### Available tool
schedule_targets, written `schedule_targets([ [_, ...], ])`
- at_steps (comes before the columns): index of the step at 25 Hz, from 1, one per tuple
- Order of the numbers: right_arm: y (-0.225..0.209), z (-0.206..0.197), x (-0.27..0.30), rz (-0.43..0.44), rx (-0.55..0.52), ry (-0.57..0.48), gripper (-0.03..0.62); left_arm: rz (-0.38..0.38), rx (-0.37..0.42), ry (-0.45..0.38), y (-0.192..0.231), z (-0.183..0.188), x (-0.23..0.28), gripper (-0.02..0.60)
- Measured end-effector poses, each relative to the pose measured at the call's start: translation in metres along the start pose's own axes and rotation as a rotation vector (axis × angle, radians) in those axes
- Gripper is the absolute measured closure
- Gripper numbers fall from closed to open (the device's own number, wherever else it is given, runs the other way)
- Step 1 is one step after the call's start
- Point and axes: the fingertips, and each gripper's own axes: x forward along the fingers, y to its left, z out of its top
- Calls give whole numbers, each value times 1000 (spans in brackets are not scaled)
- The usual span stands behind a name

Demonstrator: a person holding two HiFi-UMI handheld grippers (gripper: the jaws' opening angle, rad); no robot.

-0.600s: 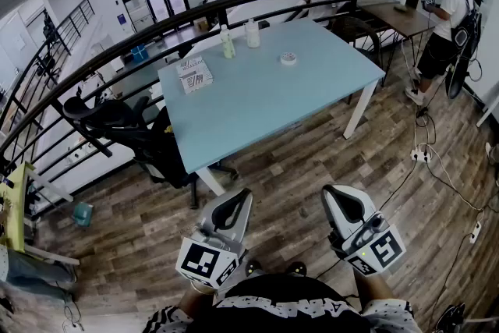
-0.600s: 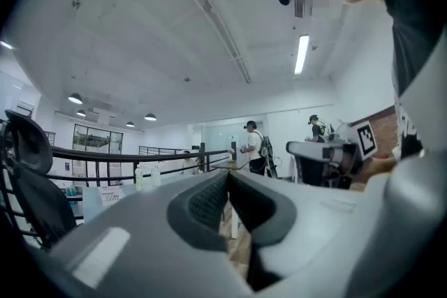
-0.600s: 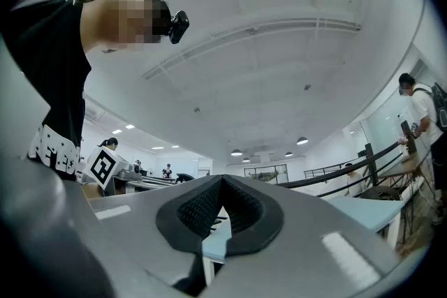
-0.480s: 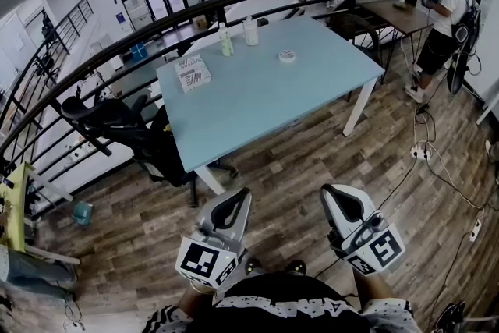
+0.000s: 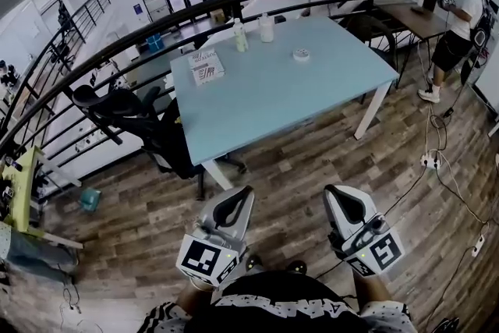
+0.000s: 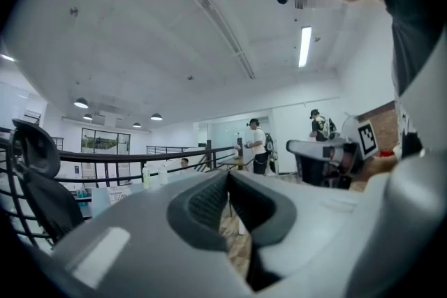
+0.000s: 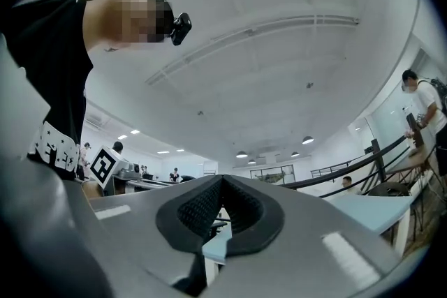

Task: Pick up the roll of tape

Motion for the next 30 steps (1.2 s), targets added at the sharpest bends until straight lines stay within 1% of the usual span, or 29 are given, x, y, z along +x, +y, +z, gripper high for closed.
schedule_targets([
  [7,-7,-6,-4,36,-9,18,594,52,4,21,-8,-3,-5,581],
  [11,-13,-8,-11,75,0,10,594,79,-10,31,-16,-8,-3,581],
  [14,-20,-9,-16,86,5,9,594,97,-8,39,-23,-11,2,581],
  [21,-30,-6,-37,98,37,-2,594,95,-2,21,-50,-6,8,581],
  [26,-35,4,-50,71,91,-26,594,86,24,20,-65,-1,5,581],
  [30,-34,3,-60,79,68,-13,594,77,35,4,-72,5,6,581],
])
